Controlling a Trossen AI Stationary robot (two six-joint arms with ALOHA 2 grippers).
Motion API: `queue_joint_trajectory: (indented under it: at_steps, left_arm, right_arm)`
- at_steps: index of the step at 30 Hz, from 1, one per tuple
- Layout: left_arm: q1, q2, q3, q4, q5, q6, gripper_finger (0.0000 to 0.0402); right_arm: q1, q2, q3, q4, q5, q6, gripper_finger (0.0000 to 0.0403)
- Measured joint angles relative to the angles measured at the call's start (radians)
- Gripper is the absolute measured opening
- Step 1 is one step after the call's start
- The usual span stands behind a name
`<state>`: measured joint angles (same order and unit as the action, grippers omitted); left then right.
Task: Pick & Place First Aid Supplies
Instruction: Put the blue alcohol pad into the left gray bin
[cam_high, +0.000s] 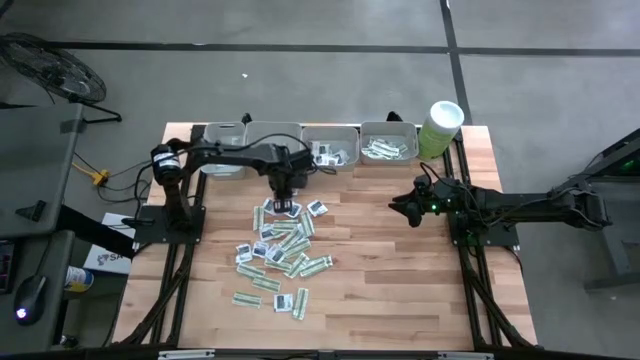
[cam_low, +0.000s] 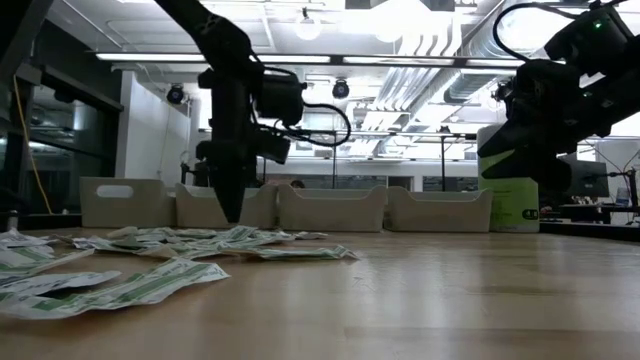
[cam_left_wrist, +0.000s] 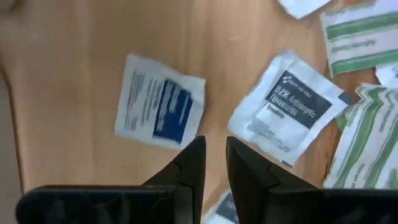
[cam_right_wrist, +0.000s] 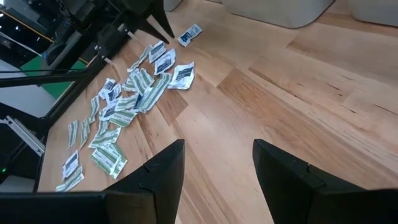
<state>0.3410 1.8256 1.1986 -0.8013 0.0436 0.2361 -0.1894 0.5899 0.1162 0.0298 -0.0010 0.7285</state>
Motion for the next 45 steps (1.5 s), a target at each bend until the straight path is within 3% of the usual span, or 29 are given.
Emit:
queue_joint_trajectory:
  at_steps: [7,15,27,37,45]
  left_arm:
    - [-0.008,0.0,-0.063,0.102,-0.011,0.081,0.0063]
    - [-0.009,-0.024,-0.069,0.081,0.032,0.076,0.0063]
    - [-0.007,-0.076,-0.069,0.101,-0.007,0.16,0.0065]
    - [-0.007,-0.067,-0.071,0.15,-0.047,0.178,0.0163]
    - [-0.007,-0.063,-0.204,0.307,-0.059,0.171,0.0174]
  right_arm:
    - [0.0,0.0,0.0,-0.012,-0.002,0.005,0.0183]
    - [0.0,0.0,0.0,-0.015,-0.006,0.008,0.0183]
    - [0.0,0.0,0.0,-0.047,-0.02,0.005,0.0183]
    - [0.0,0.0,0.0,-0.049,-0.036,0.005,0.0183]
    - [0.0,0.0,0.0,-0.049,-0.037,0.005,0.0183]
